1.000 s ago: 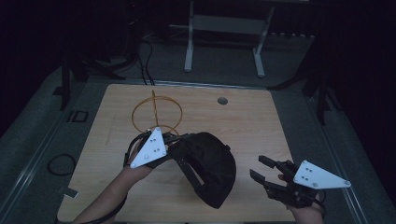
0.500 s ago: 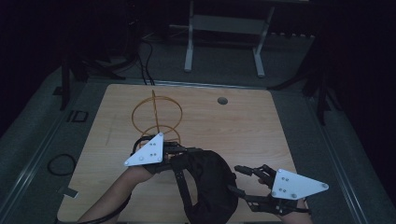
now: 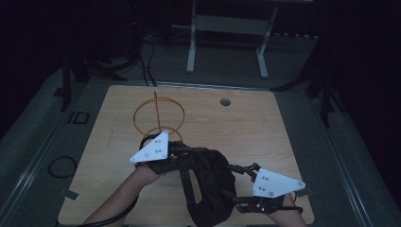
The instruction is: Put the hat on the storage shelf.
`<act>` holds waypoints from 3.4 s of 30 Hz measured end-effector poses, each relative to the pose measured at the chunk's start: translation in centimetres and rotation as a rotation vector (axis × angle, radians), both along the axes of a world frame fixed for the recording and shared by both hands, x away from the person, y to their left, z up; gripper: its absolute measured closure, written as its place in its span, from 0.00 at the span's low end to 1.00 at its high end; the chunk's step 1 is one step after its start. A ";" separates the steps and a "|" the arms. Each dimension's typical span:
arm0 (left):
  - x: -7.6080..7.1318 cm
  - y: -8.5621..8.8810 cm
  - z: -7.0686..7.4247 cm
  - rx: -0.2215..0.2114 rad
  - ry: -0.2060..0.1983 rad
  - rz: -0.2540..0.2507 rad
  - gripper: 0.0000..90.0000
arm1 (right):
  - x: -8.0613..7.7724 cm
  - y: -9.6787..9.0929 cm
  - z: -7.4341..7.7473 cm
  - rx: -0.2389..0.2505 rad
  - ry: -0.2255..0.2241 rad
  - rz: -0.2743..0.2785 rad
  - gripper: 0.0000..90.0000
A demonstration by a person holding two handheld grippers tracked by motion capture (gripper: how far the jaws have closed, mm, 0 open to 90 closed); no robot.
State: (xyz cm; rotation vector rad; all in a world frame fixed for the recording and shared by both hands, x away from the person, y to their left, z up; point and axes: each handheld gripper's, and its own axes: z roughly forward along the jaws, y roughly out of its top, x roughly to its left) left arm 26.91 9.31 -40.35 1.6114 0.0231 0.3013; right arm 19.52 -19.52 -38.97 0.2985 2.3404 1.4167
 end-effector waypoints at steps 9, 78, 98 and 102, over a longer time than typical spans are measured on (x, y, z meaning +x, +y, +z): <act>0.3 0.0 -0.1 -0.029 0.033 0.009 0.99 | 0.6 1.1 -0.5 -0.025 -0.033 -0.074 0.78; -7.1 11.7 -12.1 0.112 0.222 0.505 0.06 | 10.9 3.4 10.9 0.207 -0.200 -0.402 0.99; -7.4 12.8 -13.9 0.096 0.230 0.555 0.06 | 16.2 10.5 11.2 0.175 -0.164 -0.420 0.99; -7.4 13.1 -13.9 0.092 0.229 0.557 0.06 | 16.4 12.0 10.6 0.169 -0.134 -0.400 0.99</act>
